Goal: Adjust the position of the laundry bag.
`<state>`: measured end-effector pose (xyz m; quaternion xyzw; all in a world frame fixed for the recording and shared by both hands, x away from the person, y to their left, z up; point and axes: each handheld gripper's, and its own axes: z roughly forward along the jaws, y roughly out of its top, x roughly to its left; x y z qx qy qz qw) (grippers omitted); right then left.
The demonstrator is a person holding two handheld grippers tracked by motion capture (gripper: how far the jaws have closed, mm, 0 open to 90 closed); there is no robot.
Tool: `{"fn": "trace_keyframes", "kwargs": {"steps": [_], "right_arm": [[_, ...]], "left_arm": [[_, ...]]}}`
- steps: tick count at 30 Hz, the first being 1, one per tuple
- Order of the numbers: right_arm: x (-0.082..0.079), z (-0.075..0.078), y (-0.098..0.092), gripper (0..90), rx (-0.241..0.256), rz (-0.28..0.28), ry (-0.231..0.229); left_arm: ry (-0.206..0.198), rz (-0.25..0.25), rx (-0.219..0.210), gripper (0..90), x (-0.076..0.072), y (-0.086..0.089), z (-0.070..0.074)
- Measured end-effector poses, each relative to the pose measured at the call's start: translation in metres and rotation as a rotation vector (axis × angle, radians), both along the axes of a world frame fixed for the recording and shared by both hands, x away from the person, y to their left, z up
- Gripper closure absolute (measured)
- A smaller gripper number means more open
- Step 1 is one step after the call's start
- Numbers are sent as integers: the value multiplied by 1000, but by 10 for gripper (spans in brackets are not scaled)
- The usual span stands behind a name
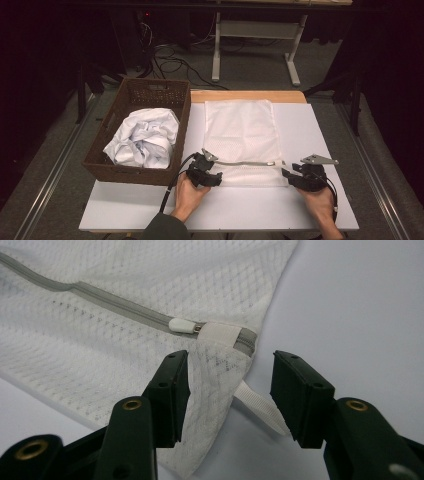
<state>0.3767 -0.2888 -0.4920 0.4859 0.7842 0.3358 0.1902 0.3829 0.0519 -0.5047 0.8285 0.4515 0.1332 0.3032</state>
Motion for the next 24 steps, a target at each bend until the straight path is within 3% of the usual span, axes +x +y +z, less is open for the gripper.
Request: {"fn": "trace_keyframes", "kwargs": {"steps": [3,8,11,14,19,24], "right_arm": [[4,-4,3,605,-8,29,23],[11,-9,4,692,-15,57,60],[11,-9,4,753,-38,55,47],[9,-7,7,814,-99,65,37],[7,-7,10,900,-134,93,24],[3,-4,11,900,-132,105,21]], "left_arm": [[-6,1,25,442,0,-1,-1],[-17,6,31,534,1,1,-2],[-14,-4,31,594,1,3,-1],[-25,-7,39,672,2,4,-2],[-32,-24,47,871,0,1,-2],[-5,-40,40,891,-6,3,3]]}}
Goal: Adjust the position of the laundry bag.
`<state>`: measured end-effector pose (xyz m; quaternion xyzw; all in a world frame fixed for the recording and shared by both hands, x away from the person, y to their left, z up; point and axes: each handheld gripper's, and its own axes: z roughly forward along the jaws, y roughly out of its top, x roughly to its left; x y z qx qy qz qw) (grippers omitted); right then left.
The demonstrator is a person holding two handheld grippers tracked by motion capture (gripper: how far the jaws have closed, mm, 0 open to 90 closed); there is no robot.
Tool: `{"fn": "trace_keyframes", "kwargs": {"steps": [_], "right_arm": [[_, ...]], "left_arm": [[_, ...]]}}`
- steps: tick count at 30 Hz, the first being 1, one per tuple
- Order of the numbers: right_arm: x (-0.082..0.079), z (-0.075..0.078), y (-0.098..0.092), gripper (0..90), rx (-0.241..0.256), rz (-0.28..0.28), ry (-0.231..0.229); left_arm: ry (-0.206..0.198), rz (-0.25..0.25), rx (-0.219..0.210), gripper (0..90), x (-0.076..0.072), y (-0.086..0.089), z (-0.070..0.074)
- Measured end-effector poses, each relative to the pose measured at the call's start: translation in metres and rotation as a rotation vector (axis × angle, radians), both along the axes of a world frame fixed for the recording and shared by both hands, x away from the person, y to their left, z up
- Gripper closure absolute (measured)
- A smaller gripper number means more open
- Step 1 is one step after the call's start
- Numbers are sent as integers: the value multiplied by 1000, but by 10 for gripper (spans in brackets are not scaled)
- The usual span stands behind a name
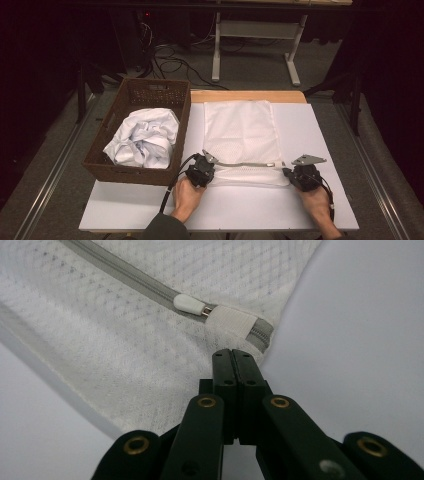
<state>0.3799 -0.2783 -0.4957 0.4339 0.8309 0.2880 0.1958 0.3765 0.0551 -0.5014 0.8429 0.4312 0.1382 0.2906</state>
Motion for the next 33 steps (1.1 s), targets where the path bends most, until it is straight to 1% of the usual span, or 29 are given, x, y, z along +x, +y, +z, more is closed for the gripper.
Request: {"fn": "trace_keyframes", "kwargs": {"steps": [2,3,5,7,10,12,16,18,19,20,22,23,25,26,27,30,32,33], "right_arm": [[-4,2,0,900,12,8,0],[-7,3,1,900,13,15,10],[-11,3,2,900,11,27,13],[-16,5,3,900,13,40,20],[-22,9,4,900,45,42,15],[-23,9,6,900,45,46,16],[-23,5,8,900,60,56,61],[-23,5,10,900,56,63,67],[-23,6,10,895,63,64,77],[-23,5,10,858,70,67,78],[-24,7,9,730,85,48,61],[-23,8,7,688,86,42,45],[-23,11,5,647,99,22,25],[-23,12,4,648,102,14,24],[-23,11,3,654,108,10,11],[-18,10,1,692,121,3,24],[-15,10,1,725,143,6,31],[-14,10,1,742,153,8,31]], "left_arm": [[7,-6,14,891,-5,0,2],[10,-8,20,891,-6,0,2],[16,-9,33,892,-8,1,3],[17,-8,40,891,-11,2,4],[24,-13,43,891,-15,3,3],[32,-14,47,891,-18,5,3],[38,-8,51,891,-23,8,3],[40,-8,56,890,-24,8,3],[39,-7,53,887,-25,8,3],[36,-8,48,877,-24,8,3],[27,-25,28,804,-25,8,3],[7,-30,23,774,-26,7,5],[-22,-40,8,723,-28,4,8],[-34,-48,-3,701,-28,2,10],[-41,-54,-9,676,-28,0,11],[-33,-76,-23,618,-27,-5,12],[-28,-83,-22,592,-27,-8,12],[-27,-86,-29,582,-27,-9,12]]}}
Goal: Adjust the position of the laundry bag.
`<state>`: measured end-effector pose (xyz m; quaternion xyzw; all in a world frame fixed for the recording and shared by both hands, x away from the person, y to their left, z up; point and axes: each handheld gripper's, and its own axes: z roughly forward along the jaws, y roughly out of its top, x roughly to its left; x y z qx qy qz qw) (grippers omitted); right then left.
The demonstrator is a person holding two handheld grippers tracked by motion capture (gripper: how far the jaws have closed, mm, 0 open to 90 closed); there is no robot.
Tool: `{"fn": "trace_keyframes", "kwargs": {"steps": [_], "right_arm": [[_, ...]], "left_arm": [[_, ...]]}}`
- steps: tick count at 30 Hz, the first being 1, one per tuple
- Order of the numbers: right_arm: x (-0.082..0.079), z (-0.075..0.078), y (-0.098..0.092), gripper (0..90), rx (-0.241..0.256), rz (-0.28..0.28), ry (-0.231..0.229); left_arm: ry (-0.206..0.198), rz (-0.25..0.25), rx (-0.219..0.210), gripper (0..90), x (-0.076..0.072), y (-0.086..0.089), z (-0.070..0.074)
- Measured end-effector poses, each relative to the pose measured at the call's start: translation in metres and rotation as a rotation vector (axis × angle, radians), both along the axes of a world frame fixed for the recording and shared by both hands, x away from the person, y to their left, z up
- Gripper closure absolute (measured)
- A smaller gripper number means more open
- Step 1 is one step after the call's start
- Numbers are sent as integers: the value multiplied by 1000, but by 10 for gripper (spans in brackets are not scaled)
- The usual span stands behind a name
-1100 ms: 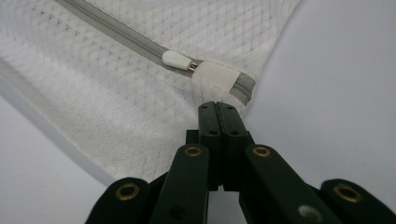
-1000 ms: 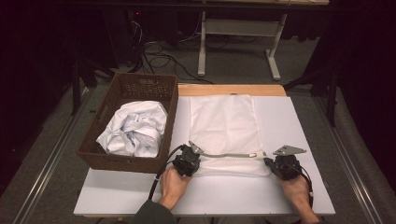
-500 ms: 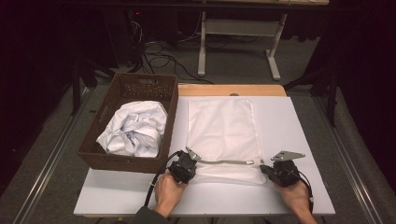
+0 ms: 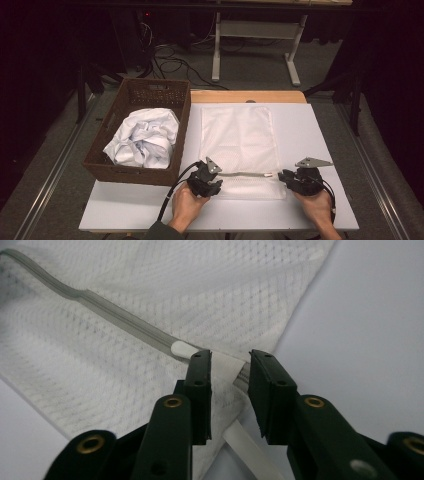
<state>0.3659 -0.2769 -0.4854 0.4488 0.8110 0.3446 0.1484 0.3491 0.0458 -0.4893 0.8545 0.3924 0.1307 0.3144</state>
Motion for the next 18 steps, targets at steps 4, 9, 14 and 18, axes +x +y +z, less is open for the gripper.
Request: {"fn": "trace_keyframes", "kwargs": {"steps": [4,9,14,18], "right_arm": [[0,2,-1,801,22,-7,-11],[4,-1,-6,802,54,-13,7],[7,-1,-9,801,89,-14,19],[7,1,-4,803,69,9,21]], "left_arm": [[-17,-21,-20,597,-2,-4,2],[8,-48,-49,607,5,-10,6],[24,-57,-73,591,11,-19,12],[20,-80,-76,584,13,-30,15]]}}
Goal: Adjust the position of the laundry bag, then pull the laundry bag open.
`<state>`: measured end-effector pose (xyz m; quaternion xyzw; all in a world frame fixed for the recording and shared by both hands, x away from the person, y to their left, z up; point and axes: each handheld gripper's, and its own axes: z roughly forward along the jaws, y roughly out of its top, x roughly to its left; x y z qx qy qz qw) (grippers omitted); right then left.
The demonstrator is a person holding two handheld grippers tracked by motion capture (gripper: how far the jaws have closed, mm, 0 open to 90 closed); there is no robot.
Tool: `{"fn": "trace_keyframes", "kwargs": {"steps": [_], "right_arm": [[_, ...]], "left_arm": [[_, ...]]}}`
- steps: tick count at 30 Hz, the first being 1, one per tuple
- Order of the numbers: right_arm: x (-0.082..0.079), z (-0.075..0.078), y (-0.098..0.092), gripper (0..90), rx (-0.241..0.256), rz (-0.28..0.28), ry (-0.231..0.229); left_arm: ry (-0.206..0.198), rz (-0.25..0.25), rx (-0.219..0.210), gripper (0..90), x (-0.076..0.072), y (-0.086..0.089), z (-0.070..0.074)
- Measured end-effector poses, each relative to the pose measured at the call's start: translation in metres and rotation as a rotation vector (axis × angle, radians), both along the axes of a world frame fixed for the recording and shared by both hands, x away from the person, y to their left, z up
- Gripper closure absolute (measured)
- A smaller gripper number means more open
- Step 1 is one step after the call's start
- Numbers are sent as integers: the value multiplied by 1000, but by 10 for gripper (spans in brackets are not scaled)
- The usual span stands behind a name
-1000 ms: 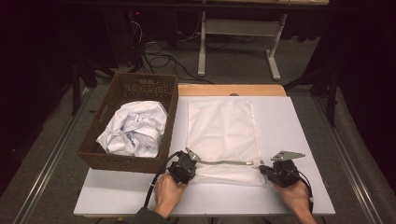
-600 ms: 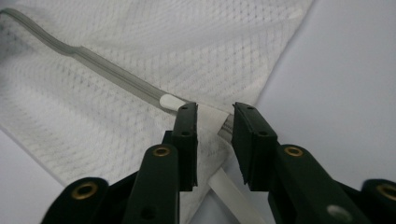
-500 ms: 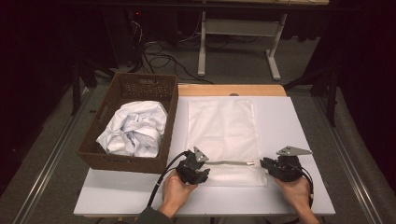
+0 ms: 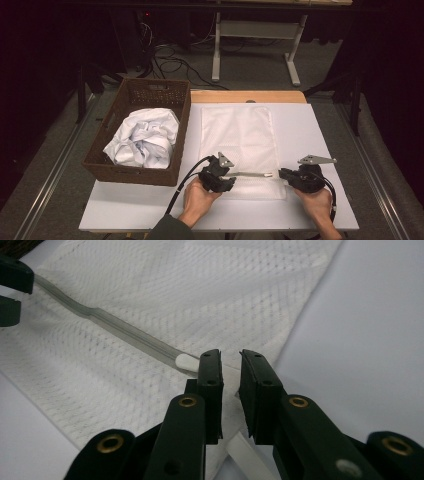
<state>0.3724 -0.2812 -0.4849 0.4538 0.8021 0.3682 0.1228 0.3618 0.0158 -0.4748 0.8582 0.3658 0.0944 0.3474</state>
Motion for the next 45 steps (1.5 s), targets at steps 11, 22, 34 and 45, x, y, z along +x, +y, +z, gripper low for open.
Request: {"fn": "trace_keyframes", "kwargs": {"steps": [11,22,34,45], "right_arm": [[-3,1,3,812,5,13,4],[0,0,1,838,11,17,5],[6,-2,7,853,1,36,15],[10,-4,3,900,-7,20,18]], "left_arm": [[4,-13,-6,566,8,-16,2],[29,-33,0,564,15,-27,-6],[52,-45,-29,558,25,-51,-8],[61,-71,4,560,30,-64,-15]]}}
